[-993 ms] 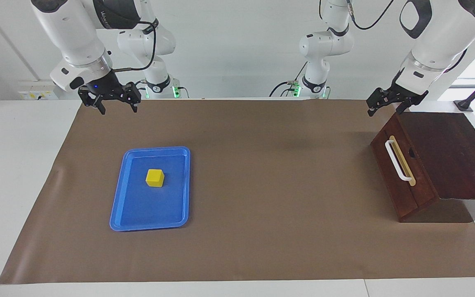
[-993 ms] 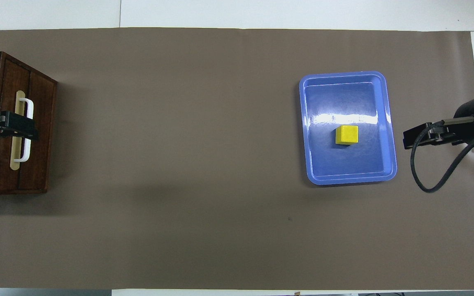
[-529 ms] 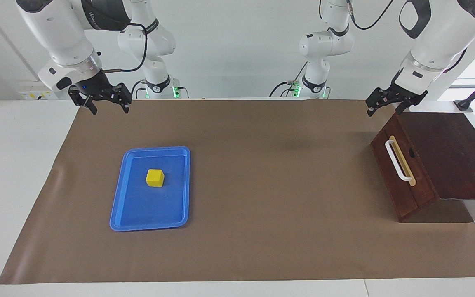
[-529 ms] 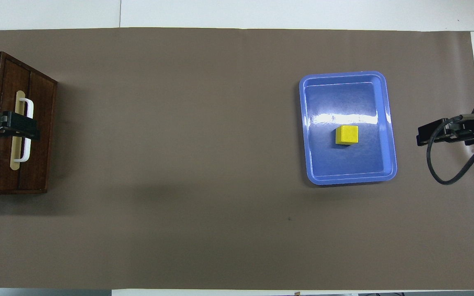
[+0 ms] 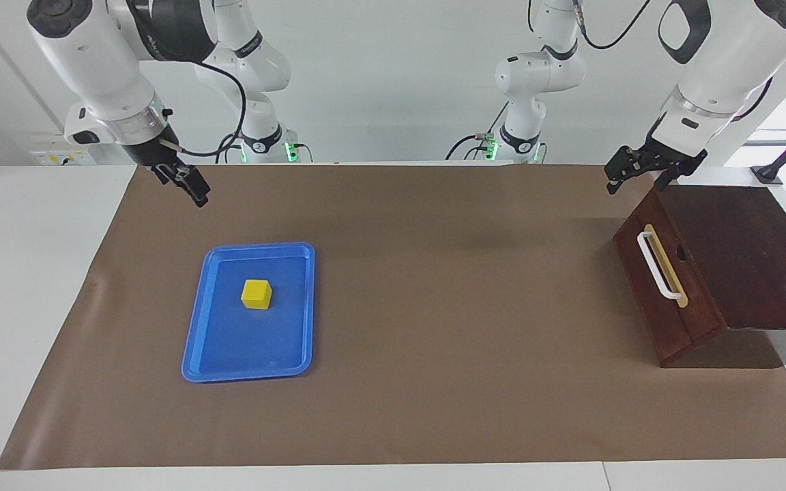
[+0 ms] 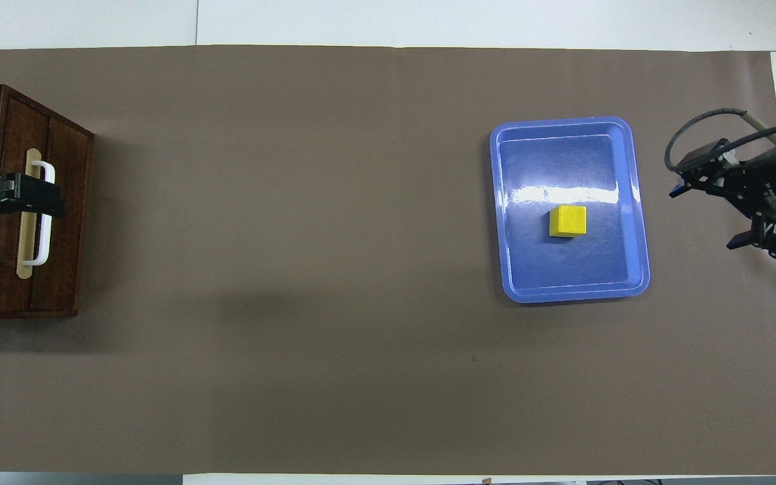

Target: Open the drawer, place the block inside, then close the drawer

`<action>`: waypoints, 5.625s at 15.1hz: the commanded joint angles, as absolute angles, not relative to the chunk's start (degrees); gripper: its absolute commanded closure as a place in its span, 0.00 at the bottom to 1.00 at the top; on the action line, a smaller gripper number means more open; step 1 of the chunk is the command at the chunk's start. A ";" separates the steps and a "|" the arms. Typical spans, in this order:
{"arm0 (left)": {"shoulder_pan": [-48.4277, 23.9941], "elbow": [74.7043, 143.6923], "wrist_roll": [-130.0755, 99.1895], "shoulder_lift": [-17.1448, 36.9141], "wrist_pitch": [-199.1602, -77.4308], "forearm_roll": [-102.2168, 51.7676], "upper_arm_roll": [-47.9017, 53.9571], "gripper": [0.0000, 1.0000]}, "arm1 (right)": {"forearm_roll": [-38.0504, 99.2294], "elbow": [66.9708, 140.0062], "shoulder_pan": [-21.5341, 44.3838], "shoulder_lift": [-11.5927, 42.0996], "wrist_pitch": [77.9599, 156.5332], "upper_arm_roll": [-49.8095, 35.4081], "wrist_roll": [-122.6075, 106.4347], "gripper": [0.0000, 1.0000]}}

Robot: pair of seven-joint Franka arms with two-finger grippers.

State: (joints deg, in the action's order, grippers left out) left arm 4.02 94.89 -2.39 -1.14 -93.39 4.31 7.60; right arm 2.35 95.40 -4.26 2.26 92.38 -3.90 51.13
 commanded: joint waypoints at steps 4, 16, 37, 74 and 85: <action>2.82 103.09 -2.46 -1.85 -101.68 12.83 7.56 0.00 | 16.50 94.13 -11.24 7.64 96.05 -4.48 67.57 0.02; 2.37 112.49 -9.05 6.06 -118.20 28.37 7.56 0.00 | 36.81 106.34 -14.59 11.94 106.35 -4.48 63.65 0.01; -2.98 110.67 -18.63 11.77 -121.38 26.56 7.74 0.00 | 53.69 116.98 -14.59 19.51 117.68 -4.57 51.15 0.01; -6.33 91.23 -64.41 13.01 -102.74 2.02 7.21 0.00 | 56.07 120.23 -13.89 18.90 121.72 -4.57 44.74 0.58; -6.94 92.37 -74.06 12.57 -104.24 0.89 7.21 0.00 | 51.26 103.22 -12.41 22.40 112.17 -4.66 53.41 1.00</action>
